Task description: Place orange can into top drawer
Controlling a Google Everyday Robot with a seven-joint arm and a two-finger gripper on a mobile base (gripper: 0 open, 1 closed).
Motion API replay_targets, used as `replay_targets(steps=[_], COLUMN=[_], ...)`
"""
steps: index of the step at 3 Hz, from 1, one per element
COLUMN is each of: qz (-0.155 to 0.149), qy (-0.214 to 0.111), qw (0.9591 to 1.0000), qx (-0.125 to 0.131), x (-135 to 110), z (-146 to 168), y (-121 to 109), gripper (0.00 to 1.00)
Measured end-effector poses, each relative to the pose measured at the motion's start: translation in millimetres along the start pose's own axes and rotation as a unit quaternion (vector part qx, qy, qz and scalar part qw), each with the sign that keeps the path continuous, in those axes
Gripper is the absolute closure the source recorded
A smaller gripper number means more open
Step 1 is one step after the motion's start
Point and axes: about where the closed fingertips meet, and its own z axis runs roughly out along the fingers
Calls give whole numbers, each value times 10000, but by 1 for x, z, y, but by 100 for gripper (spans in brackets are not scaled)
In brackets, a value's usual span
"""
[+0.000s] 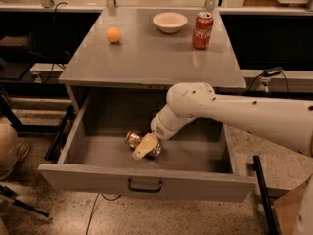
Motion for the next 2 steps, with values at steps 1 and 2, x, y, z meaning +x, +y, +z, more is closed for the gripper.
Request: replay_targets(steps=[1,2], qz=[230,440], qy=[-156,-365], qw=[9993,9956], qx=[265,746], x=[26,58], z=[-36,-100], y=[-10,-17], gripper=[0,0])
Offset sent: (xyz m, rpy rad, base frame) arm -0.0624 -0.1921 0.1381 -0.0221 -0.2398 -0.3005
